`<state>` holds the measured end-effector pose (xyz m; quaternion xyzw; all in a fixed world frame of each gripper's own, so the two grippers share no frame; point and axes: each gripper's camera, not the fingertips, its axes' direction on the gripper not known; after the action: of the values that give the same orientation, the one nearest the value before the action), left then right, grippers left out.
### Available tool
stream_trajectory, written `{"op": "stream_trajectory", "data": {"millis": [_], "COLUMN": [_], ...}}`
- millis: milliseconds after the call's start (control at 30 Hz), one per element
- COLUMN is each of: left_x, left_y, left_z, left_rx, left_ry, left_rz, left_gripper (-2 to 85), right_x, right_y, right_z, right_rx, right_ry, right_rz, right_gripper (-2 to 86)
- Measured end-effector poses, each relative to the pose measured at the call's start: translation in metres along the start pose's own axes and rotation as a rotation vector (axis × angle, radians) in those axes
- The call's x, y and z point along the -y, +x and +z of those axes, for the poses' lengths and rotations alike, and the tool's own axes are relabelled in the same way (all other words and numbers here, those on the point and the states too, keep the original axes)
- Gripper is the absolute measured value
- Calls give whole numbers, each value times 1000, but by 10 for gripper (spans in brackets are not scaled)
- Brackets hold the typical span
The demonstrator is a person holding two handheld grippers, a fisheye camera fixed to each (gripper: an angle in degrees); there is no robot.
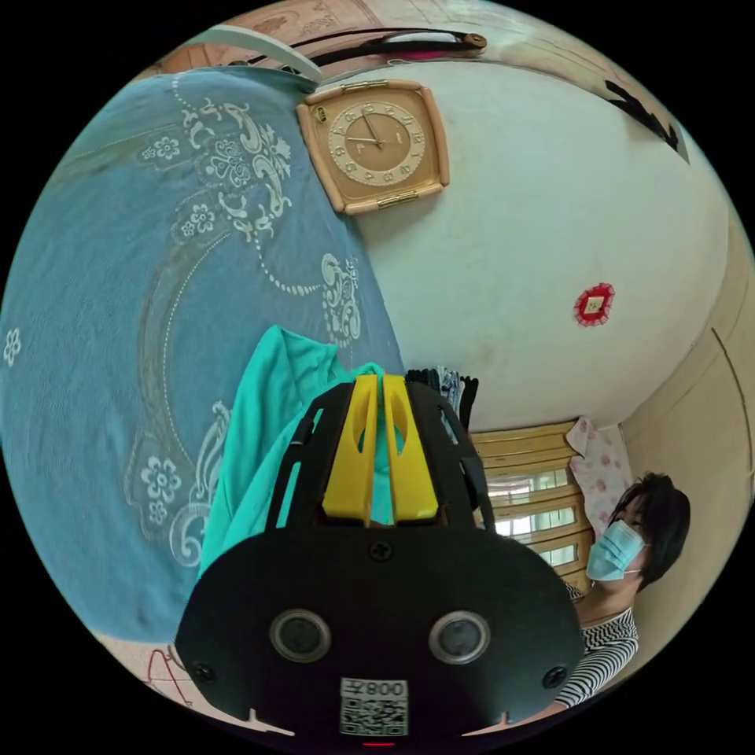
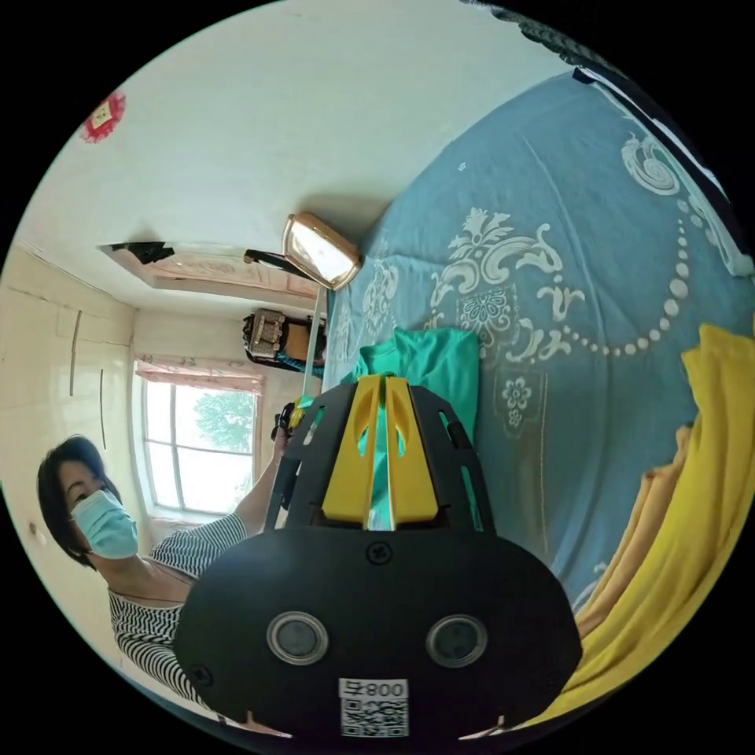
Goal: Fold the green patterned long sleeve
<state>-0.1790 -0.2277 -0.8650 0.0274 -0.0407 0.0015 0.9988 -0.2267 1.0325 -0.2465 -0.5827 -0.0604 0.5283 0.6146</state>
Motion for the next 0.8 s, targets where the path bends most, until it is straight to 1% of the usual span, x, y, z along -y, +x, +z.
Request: {"op": "stream_trajectory", "data": {"millis": [167, 367, 533, 700, 800], "left_x": [32, 51, 52, 47, 43], "left_y": [-75, -144, -183, -208, -229], "left_z": [22, 46, 50, 47, 45], "left_rx": [58, 139, 151, 105, 122], "left_ry": [6, -21, -9, 22, 20], "left_rz": [-45, -59, -49, -15, -19], "left_gripper": [10, 12, 12, 15, 19], "right_x": [70, 126, 158, 183, 198], "right_y": [36, 70, 80, 76, 74], "right_z": [36, 67, 77, 81, 86], "right_rx": [-5, -23, -13, 15, -28], "right_ry": [-24, -43, -36, -16, -21], "right_rz": [62, 133, 129, 91, 77], "right_gripper": [6, 7, 6, 6, 6]}}
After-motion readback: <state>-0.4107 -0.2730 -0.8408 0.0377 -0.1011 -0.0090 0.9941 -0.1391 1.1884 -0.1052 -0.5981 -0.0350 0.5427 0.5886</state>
